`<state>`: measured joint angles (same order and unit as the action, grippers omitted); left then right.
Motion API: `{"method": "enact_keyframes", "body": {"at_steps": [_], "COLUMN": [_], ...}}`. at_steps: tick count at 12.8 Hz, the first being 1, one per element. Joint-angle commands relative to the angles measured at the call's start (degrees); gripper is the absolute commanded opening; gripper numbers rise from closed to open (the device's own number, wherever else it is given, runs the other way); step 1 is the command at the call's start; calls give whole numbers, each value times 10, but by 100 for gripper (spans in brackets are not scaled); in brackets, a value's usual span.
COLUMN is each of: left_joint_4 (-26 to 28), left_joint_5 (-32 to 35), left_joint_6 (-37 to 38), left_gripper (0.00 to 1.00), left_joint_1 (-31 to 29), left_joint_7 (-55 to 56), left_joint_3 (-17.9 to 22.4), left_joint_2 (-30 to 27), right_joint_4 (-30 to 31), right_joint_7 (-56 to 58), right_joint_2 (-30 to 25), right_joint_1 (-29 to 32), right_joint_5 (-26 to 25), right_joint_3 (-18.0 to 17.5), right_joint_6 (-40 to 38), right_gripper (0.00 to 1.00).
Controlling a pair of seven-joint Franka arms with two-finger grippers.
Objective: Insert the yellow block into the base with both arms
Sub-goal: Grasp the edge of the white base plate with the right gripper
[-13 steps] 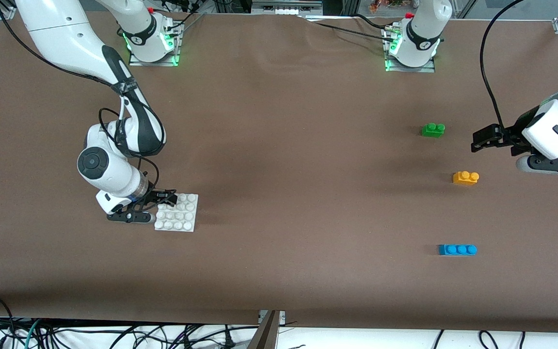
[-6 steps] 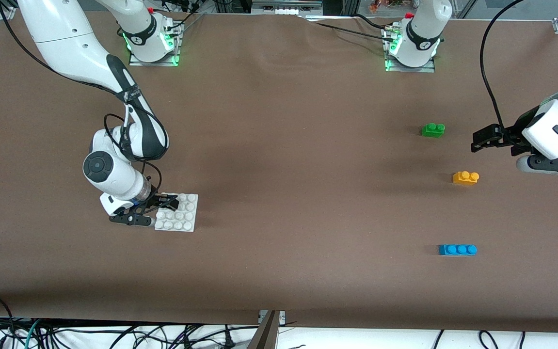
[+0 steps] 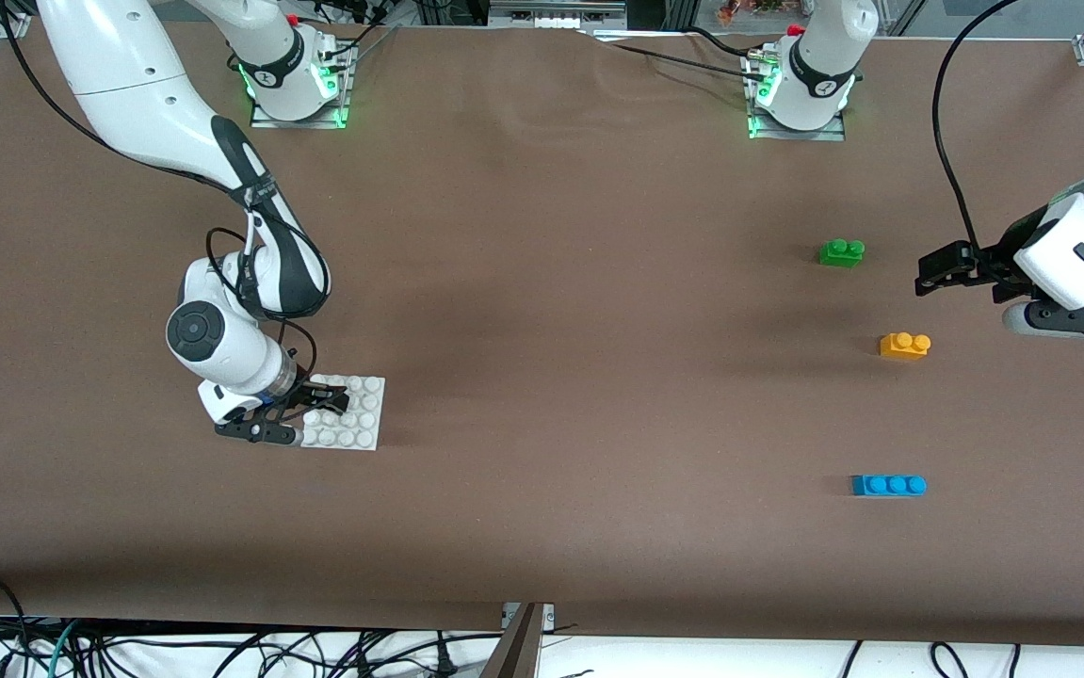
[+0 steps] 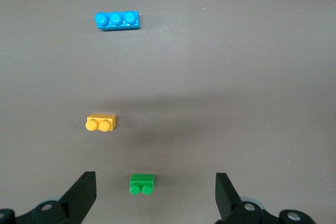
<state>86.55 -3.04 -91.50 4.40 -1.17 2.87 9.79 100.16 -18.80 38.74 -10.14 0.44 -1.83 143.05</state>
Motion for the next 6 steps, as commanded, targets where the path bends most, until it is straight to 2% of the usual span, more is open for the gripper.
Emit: {"method": "enact_keyframes", "body": {"at_steps": [1,4,6], "left_joint_4": [-9,-9,-9], "left_joint_5": [-12,-12,-12], "left_joint_6": [2,2,2], "left_gripper": [100,100,100], "left_joint_1": [-4,-4,-4], "left_joint_7": [-12,-12,-12], "left_joint_3": [0,0,0], "left_joint_2": [3,3,3], "right_joint_4": [-13,-12,-11], "right_joint_7": [-7,-11,-11], "right_joint_2": [12,12,12], "right_joint_1": [3,2,2], "right_joint_5": [-2,-1,0], "right_joint_3": [-2,-2,-2], "right_joint_6": [8,9,14], "right_gripper": [87,77,75]}}
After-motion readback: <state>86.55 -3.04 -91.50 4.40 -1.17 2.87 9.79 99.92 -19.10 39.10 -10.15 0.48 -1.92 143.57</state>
